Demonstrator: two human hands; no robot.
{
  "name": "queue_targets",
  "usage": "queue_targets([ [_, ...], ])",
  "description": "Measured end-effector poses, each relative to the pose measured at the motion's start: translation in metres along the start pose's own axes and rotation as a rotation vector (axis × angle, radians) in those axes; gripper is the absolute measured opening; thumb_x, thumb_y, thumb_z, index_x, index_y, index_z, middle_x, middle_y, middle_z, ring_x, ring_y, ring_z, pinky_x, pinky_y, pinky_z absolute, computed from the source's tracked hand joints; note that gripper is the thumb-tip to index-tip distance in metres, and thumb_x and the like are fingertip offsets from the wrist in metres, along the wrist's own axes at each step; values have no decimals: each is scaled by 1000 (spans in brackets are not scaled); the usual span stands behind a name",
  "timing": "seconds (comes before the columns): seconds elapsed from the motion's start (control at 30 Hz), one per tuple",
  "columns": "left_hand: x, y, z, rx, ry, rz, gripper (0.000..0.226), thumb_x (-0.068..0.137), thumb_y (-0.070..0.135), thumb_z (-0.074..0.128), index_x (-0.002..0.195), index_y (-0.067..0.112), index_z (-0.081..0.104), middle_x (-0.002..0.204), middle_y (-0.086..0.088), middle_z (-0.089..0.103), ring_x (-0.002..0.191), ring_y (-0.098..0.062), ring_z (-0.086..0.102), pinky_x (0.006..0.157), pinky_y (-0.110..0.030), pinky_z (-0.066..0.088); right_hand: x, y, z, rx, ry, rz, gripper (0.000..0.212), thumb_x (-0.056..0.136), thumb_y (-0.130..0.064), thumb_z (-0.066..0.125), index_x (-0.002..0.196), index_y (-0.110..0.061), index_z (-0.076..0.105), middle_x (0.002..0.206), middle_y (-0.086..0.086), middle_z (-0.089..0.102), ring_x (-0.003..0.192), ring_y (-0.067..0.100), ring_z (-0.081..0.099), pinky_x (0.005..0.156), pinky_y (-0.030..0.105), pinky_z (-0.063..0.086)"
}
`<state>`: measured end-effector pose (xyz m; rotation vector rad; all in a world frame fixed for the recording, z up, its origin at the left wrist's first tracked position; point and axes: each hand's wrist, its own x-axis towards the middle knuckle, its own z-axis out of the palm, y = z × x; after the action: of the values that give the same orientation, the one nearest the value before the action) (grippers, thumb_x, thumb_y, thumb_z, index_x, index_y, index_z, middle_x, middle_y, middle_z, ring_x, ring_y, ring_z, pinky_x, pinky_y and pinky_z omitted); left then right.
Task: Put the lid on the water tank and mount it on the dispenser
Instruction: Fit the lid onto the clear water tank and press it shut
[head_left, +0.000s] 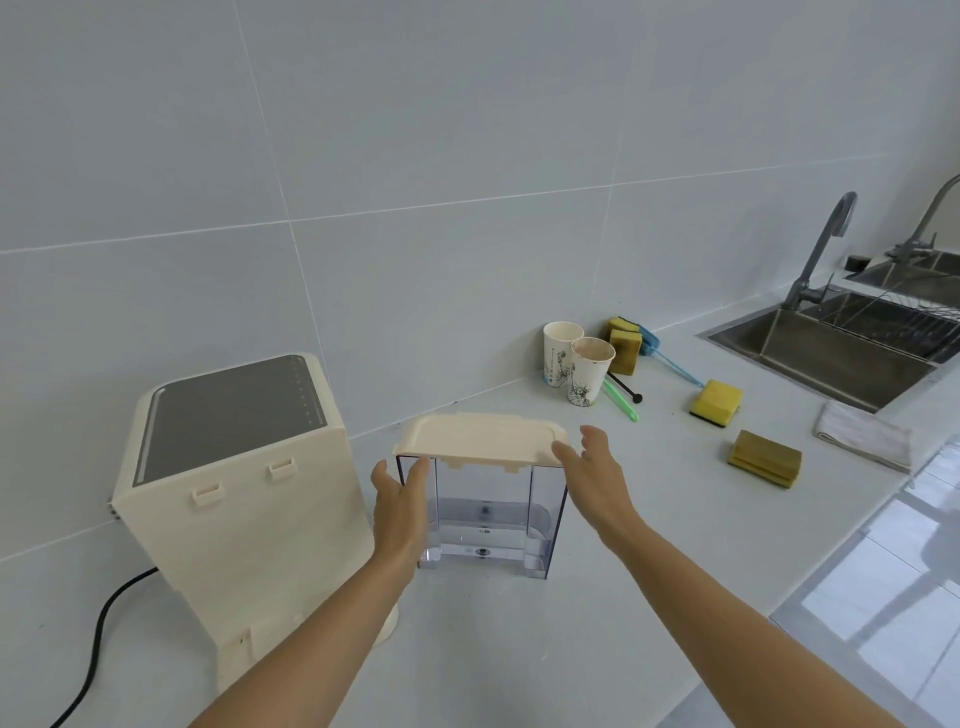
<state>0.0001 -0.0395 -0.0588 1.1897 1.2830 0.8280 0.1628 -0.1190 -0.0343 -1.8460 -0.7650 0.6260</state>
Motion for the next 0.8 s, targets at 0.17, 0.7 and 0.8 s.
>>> queue_targets([
  [0.17, -4, 12, 11, -66, -71, -168, 75, 85, 52, 41, 142, 23, 2, 151, -7, 22, 135, -30, 25, 108, -46, 24, 35, -16, -2, 80, -110, 115, 63, 88, -39, 46, 141, -16, 21, 149, 9, 28, 131, 26, 32, 95, 33, 29],
  [0.7, 22, 18, 29, 22, 15, -189, 75, 89, 46, 36, 142, 17, -8, 151, -15, 24, 133, -36, 30, 107, -49, 27, 42, -9, 3, -58, -222, 37, 27, 86, -27, 53, 105, -8, 56, 93, 4, 54, 73, 13, 48, 57, 21, 36],
  [0.8, 28, 20, 28, 42, -22, -127, 69, 91, 43, 32, 143, 17, -6, 151, -14, 24, 134, -35, 29, 108, -47, 26, 36, -4, -1, -89, -234, 38, 25, 83, -33, 57, 94, -10, 55, 89, 2, 55, 77, 14, 49, 65, 25, 38],
])
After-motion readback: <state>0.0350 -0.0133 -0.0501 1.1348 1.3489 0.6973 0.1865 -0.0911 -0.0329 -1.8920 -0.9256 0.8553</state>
